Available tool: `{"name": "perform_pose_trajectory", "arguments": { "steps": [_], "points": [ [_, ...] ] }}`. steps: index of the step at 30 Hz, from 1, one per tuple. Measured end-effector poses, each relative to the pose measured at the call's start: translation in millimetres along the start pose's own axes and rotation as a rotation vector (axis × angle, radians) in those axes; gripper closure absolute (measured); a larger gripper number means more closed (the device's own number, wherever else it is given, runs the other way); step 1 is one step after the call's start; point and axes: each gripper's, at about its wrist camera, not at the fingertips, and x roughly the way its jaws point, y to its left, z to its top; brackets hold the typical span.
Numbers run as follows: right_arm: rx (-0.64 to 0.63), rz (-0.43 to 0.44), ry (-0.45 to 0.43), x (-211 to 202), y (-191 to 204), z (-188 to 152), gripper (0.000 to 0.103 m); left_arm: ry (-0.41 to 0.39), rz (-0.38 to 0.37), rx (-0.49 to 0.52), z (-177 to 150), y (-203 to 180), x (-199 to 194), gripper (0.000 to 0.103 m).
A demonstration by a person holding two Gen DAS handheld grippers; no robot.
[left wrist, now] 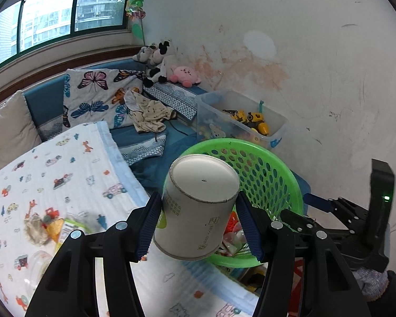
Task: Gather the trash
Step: 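Move the paper cup over the basket with left tool and release it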
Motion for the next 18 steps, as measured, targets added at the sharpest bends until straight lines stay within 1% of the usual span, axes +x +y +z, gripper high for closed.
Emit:
{"name": "perform_pose_trajectory", "arguments": {
  "steps": [9, 18],
  "points": [
    [0.021, -0.002, -0.018, -12.9, -12.5, -4.9, 0.032, 0.06, -0.033, -0.001, -4.8, -19.4, 33.1, 0.047],
    [0.042, -0.005, -0.026, -18.1, -20.3, -8.6, 0.032, 0.101, -0.047, 0.012, -10.1, -39.6, 50.6, 0.046]
  ]
}}
